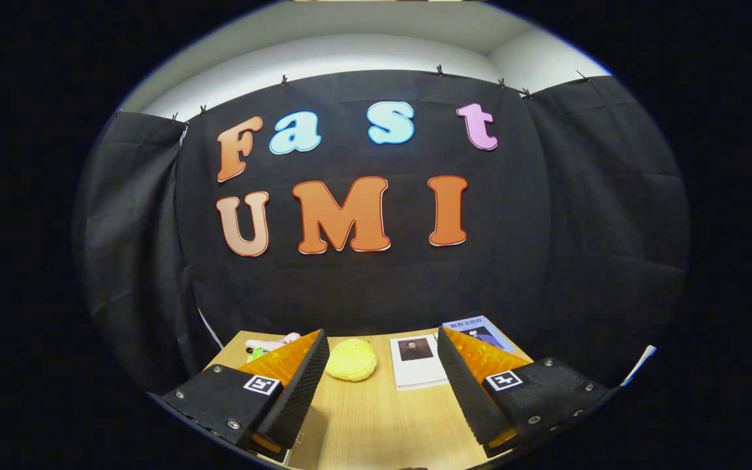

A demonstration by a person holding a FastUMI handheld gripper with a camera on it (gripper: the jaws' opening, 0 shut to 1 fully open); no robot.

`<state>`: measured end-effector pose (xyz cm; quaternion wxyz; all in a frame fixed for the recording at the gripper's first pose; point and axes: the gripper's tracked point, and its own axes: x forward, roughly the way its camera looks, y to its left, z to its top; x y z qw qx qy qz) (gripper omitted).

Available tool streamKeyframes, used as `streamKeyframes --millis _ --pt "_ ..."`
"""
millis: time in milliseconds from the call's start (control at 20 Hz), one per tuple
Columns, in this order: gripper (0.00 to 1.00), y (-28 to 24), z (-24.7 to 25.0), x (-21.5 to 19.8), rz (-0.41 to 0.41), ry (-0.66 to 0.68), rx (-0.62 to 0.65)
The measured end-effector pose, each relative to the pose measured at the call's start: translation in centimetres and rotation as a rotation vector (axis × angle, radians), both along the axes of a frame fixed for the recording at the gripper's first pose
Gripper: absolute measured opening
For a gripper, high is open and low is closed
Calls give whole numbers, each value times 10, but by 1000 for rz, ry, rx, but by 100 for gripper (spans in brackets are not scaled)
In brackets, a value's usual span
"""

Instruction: Open the storage box then place both shoes into the box .Put the left shoe in first, then the right shoe, with the right side of both shoes facing outward in a uniform manner.

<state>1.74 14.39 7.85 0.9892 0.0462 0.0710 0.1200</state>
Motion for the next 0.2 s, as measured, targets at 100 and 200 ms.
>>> streamKeyframes --millis 100,200 --pt "99 -19 8 -3 -13 -25 4" --pt "99 -34 17 -2 -30 -55 11"
